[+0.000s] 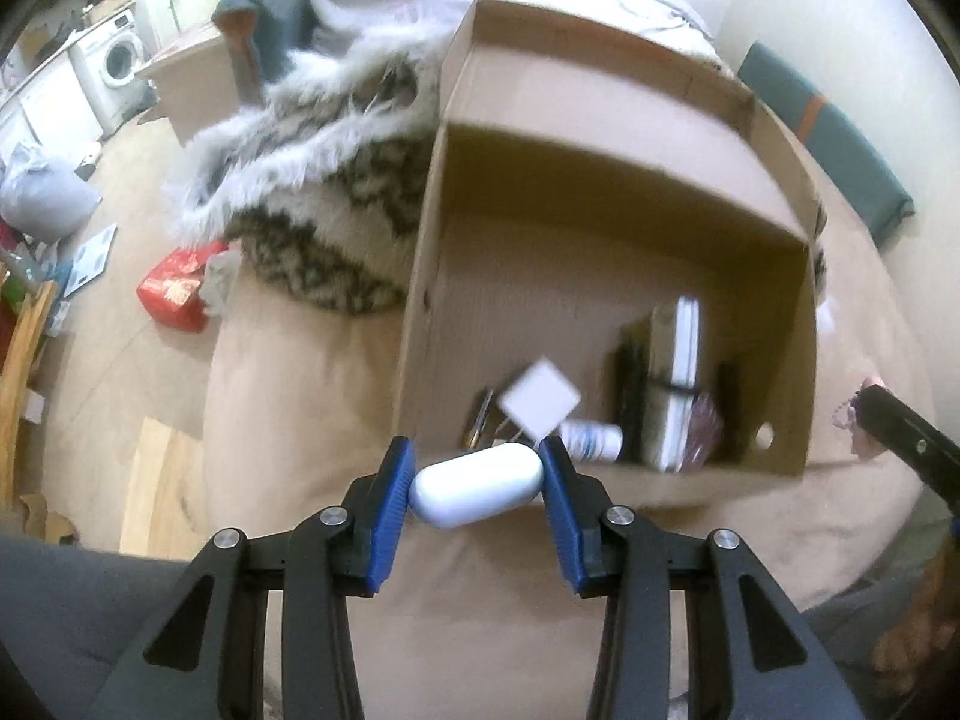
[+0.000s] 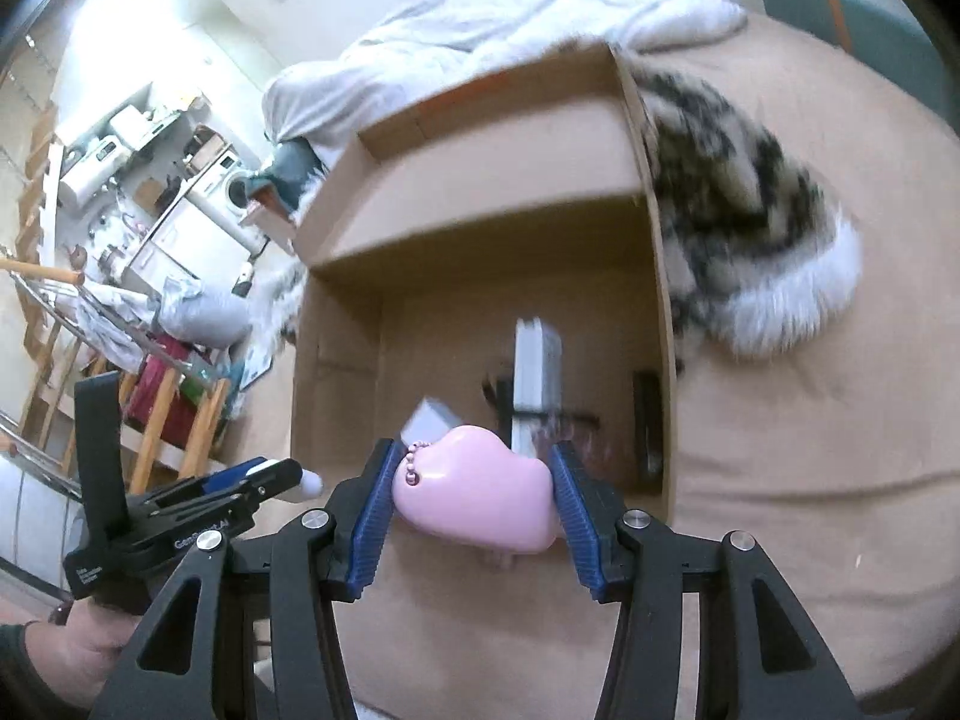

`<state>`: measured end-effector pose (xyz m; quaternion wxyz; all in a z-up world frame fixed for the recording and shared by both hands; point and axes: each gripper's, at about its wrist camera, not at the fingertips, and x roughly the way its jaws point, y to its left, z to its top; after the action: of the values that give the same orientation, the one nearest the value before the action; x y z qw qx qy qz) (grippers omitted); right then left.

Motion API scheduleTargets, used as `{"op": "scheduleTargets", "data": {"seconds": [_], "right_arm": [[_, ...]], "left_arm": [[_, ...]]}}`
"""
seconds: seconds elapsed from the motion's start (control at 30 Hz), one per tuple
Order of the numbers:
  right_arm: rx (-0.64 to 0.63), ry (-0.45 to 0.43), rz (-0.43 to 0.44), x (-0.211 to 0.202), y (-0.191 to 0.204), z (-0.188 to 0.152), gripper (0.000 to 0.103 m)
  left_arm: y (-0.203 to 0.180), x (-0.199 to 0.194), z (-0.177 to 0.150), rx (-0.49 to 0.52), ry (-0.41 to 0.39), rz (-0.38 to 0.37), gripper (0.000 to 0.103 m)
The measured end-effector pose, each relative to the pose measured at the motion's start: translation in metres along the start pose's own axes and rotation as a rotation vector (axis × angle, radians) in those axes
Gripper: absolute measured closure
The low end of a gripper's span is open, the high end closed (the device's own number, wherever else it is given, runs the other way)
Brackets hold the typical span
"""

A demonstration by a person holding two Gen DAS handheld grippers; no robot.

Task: Organize rigid objects
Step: 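Carry the earbud case and pink oval case toward the box with both tools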

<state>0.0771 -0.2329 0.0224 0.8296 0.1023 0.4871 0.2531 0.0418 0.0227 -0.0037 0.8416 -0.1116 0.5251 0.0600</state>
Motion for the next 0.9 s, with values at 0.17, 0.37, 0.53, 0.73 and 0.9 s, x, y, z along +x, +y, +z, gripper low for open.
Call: {"op": "scheduleTargets", "data": {"seconds": [0.17, 0.37, 0.53, 0.73, 0.9], "right_arm": [[-0.05, -0.048, -0.014, 0.015, 0.01, 0.022, 0.049], [-0.032, -0.04, -0.03, 0.053, -0.002, 0.023, 0.049], [0.015, 0.049, -0.086, 0.084, -0.021, 0.012, 0.049], [-0.013, 0.067, -0.122, 0.097, -0.021, 0.018, 0.049], [-0.009, 0.085, -0.141, 0.105, -0.023, 0.018, 0.049]], "left_arm": [[-0.011, 0.011, 0.026, 0.012, -0.04, 0.001, 0.064], [-0.022, 0.038, 0.041, 0.047, -0.057, 0.039, 0.064], [-0.025, 0.059, 0.039, 0.107, -0.106, 0.093, 0.064], [-0.019, 0.071, 0.038, 0.066, -0.059, 0.058, 0.064], [-0.019, 0.07, 0.037, 0.074, -0.067, 0.052, 0.064]]}}
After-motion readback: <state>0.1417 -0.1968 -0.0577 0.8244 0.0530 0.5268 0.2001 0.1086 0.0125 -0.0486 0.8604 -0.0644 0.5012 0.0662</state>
